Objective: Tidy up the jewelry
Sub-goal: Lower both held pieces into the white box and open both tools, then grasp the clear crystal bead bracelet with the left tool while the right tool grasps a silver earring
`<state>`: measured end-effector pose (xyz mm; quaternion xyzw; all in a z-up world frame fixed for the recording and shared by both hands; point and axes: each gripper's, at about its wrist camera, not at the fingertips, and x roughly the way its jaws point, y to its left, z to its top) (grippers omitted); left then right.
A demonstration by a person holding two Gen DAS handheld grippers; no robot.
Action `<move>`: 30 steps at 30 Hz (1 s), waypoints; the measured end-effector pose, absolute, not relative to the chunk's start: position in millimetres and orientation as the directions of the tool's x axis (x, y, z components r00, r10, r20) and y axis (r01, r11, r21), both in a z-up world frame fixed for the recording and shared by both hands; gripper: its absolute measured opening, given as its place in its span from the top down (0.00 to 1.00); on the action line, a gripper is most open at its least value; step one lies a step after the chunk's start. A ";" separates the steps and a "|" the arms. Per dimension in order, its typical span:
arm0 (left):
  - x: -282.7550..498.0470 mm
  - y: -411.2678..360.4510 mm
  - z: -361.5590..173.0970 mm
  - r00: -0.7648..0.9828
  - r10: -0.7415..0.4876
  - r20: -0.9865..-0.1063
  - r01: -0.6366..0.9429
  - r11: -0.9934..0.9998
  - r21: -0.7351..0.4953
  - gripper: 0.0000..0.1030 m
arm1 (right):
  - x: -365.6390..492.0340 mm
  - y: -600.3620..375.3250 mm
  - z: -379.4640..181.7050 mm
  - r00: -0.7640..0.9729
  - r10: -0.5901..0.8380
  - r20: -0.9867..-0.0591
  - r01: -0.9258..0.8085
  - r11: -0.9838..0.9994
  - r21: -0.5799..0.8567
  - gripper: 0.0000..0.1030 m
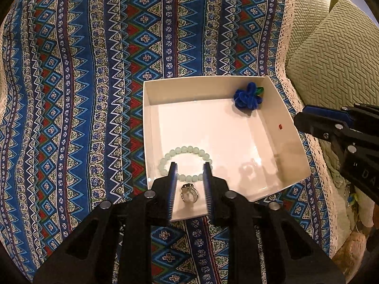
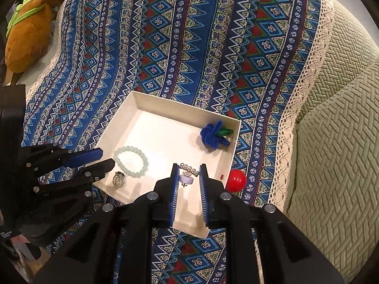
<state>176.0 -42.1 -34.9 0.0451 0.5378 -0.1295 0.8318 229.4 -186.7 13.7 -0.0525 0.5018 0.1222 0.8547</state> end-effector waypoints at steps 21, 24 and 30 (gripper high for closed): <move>67.2 0.0 -4.2 0.454 -0.157 -0.877 0.293 0.956 -0.020 0.37 | 123.0 -203.7 29.9 0.500 0.158 -0.851 -0.252 0.967 0.032 0.65; 35.7 6.2 -15.2 0.438 -0.158 -0.885 0.318 0.948 -0.011 0.37 | 94.2 -203.0 11.5 0.478 0.146 -0.866 -0.273 0.962 0.011 0.65; -20.5 13.9 -45.9 0.392 -0.143 -0.909 0.359 0.933 0.008 0.37 | 55.2 -191.2 -24.6 0.415 0.167 -0.894 -0.318 0.948 0.029 0.65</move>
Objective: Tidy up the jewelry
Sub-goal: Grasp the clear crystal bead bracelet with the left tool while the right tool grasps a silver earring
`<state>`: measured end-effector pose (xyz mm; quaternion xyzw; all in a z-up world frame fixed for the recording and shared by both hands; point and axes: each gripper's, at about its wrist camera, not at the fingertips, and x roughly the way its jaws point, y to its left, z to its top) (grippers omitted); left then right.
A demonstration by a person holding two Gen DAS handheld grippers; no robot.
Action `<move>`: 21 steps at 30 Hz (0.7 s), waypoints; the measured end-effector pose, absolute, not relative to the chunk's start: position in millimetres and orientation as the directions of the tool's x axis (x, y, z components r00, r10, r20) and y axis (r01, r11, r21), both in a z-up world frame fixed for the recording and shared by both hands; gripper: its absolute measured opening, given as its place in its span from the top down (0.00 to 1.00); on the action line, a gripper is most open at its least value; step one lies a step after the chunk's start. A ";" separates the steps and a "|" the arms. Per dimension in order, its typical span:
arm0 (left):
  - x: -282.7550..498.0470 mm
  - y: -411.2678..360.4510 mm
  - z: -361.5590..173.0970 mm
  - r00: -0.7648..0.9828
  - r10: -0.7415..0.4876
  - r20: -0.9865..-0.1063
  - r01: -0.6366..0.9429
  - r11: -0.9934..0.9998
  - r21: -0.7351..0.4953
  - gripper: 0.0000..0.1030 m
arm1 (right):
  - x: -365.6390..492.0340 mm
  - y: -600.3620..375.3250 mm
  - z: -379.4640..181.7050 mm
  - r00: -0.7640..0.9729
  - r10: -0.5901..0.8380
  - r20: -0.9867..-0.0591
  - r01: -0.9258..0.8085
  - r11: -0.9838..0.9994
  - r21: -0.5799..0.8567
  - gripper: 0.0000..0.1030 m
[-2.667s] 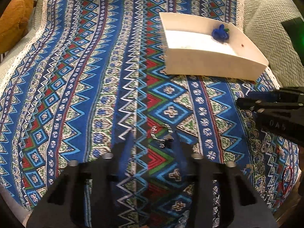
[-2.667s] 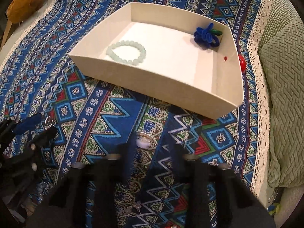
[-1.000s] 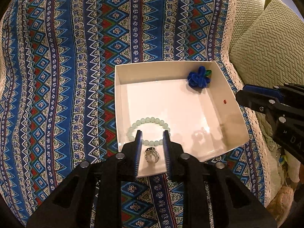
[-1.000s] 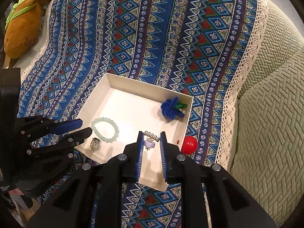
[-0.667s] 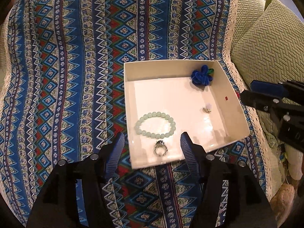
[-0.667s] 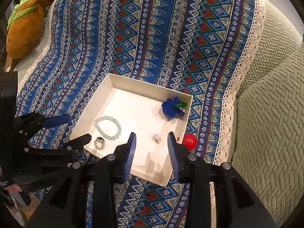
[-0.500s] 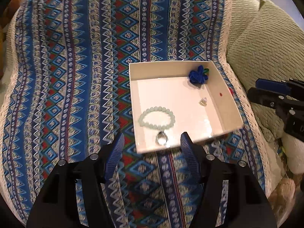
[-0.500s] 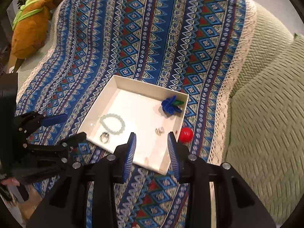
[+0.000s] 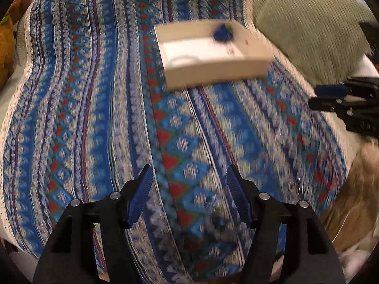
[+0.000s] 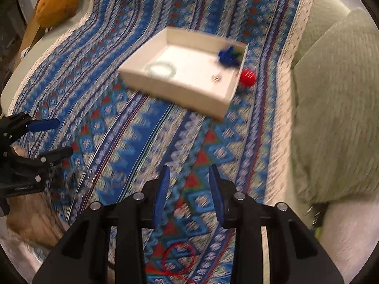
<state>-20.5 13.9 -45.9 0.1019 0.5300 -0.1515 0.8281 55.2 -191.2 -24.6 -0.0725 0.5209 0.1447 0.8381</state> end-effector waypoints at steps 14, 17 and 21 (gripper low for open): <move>-40.8 23.1 -89.3 0.345 -0.115 -0.932 0.339 0.941 0.010 0.35 | 46.1 -159.2 -65.1 0.356 0.184 -0.916 -0.390 0.920 0.033 0.64; -38.3 23.1 -90.6 0.345 -0.113 -0.932 0.344 0.939 0.014 0.35 | 49.3 -152.7 -72.0 0.339 0.188 -0.922 -0.406 0.913 0.037 0.64; -36.7 23.0 -92.4 0.342 -0.122 -0.932 0.340 0.940 0.002 0.34 | 57.9 -148.1 -82.9 0.328 0.149 -0.933 -0.398 0.917 0.007 0.65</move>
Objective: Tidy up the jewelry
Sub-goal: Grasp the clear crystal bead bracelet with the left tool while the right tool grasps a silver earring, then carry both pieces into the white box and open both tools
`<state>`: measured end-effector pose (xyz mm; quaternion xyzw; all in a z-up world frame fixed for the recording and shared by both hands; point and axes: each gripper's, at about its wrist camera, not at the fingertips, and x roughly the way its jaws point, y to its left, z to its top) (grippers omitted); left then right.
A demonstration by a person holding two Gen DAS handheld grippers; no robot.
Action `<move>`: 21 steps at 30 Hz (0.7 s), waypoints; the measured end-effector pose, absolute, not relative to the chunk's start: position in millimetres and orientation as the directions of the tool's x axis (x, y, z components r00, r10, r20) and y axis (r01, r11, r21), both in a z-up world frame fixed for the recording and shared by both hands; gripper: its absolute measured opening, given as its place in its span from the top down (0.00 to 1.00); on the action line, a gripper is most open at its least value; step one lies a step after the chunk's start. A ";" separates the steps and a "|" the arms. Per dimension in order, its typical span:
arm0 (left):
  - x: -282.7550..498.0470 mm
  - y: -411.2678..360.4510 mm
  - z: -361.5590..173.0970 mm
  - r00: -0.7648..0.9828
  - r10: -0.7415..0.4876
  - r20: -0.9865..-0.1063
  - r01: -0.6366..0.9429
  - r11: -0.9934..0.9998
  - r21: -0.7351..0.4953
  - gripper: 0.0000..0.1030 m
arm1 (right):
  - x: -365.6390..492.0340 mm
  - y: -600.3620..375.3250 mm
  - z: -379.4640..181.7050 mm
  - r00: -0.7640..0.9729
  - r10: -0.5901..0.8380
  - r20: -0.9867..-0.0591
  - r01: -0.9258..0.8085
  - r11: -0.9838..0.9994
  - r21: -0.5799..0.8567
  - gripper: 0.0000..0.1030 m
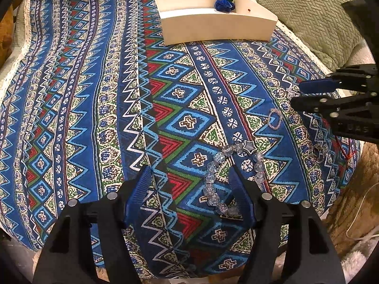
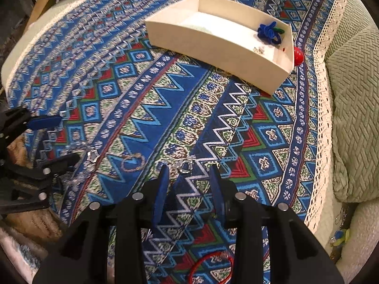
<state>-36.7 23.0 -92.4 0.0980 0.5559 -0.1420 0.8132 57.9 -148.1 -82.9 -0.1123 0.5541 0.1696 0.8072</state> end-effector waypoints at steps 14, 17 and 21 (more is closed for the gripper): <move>-29.1 44.1 -89.1 0.346 -0.106 -0.932 0.307 0.952 0.005 0.91 | 69.8 -148.0 -87.3 0.315 0.145 -0.938 -0.387 0.922 0.012 0.80; -29.6 44.7 -88.9 0.346 -0.106 -0.932 0.302 0.953 0.004 0.91 | 69.0 -148.5 -86.2 0.317 0.147 -0.937 -0.381 0.924 0.017 0.80; -31.1 46.8 -85.1 0.345 -0.117 -0.931 0.288 0.957 -0.013 0.91 | 68.1 -151.3 -83.5 0.318 0.151 -0.936 -0.376 0.926 0.021 0.80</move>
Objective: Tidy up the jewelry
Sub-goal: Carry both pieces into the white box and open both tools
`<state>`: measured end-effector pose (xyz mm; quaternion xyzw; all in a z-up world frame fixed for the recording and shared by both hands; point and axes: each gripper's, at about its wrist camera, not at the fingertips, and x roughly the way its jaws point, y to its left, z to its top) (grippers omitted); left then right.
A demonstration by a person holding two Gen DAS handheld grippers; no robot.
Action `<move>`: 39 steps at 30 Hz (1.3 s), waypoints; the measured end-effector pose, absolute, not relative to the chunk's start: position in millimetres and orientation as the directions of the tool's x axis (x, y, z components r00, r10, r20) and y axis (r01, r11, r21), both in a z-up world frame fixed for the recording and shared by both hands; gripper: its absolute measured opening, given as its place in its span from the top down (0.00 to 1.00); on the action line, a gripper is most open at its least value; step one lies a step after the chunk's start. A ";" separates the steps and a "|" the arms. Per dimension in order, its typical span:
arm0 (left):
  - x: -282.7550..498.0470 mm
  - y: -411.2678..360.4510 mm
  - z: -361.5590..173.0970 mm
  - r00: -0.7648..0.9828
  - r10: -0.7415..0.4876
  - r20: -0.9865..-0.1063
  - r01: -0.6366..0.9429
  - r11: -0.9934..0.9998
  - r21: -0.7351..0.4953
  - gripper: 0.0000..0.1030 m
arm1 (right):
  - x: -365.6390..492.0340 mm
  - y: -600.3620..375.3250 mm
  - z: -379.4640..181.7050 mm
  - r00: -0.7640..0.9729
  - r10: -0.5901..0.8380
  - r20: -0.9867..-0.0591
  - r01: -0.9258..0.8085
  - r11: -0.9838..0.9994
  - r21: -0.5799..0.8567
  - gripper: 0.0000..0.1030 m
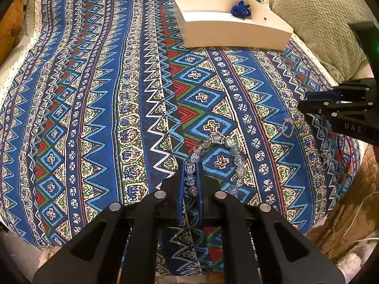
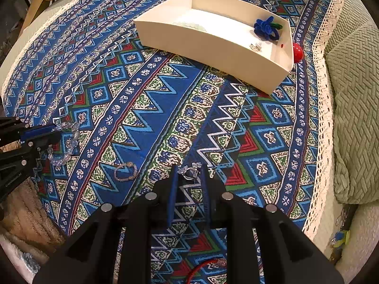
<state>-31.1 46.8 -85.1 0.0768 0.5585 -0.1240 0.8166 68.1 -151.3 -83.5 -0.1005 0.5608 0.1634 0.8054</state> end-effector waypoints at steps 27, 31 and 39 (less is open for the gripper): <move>63.4 -10.3 26.8 0.467 -0.309 -0.829 0.413 0.905 -0.105 0.91 | 134.7 -184.9 12.3 0.474 0.223 -0.852 -0.343 0.938 0.054 0.80; 101.0 -24.6 30.3 0.457 -0.304 -0.836 0.434 0.897 -0.089 0.91 | 164.7 -186.0 20.0 0.487 0.195 -0.851 -0.330 0.944 0.027 0.80; 171.7 -43.0 3.7 0.399 -0.293 -0.869 0.457 0.885 -0.089 0.91 | 214.7 -185.9 3.2 0.450 0.182 -0.874 -0.342 0.940 0.020 0.80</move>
